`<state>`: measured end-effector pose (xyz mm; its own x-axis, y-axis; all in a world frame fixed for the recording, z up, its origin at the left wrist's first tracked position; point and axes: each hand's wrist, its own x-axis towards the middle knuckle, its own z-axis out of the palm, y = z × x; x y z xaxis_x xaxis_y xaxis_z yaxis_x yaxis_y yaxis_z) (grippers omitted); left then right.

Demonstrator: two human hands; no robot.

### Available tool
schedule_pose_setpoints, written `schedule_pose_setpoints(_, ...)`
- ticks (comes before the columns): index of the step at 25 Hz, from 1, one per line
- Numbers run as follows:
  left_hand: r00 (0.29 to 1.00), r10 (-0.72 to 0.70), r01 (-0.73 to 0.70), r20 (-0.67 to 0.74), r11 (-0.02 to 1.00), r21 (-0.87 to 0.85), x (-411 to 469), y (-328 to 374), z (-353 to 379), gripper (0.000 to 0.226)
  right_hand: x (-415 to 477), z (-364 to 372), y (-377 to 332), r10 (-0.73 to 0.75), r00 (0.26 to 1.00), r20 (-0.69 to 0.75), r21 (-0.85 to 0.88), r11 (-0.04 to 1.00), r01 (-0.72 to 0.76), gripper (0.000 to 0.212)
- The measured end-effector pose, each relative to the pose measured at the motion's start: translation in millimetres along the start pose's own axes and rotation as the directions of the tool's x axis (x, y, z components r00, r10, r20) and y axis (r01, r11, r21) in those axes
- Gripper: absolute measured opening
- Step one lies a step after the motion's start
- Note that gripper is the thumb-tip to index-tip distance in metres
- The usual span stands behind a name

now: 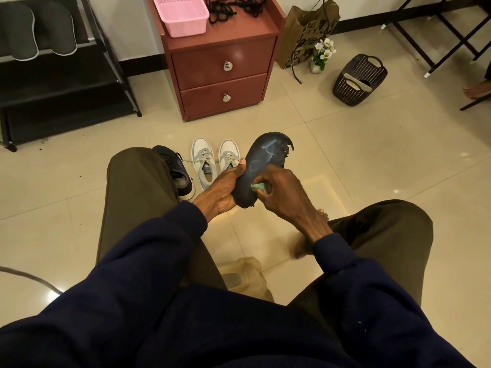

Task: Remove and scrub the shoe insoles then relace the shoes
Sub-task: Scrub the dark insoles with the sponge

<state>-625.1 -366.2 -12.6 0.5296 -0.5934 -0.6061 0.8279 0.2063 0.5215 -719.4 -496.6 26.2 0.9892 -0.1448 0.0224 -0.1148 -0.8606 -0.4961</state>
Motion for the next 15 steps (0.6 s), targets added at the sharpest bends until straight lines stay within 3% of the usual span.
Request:
schedule_pose_setpoints(2, 1.0, -0.001, 0.001, -0.013, 1.0, 0.017, -2, 0, 2, 0.055, -2, 8, -10, -0.076, 0.992, 0.098, 0.045, 0.996, 0.072, 0.008)
schedule_pose_setpoints(7, 1.0, -0.014, 0.014, -0.008, 1.0, 0.005, -1, -2, 2, 0.054, 3, 0, 7, 0.111, 0.983, -0.147, -0.068, 0.99, -0.122, 0.008)
schedule_pose_setpoints(11, 1.0, -0.015, 0.016, -0.014, 0.998, 0.053, -4, -4, 3, 0.055, -2, 9, -16, -0.071, 0.993, 0.095, 0.047, 0.997, 0.067, 0.003)
schedule_pose_setpoints(15, 1.0, -0.015, 0.016, -0.009, 0.999, 0.032, -2, -3, 3, 0.054, 5, -1, 5, 0.086, 0.986, -0.141, -0.143, 0.984, -0.106, 0.01)
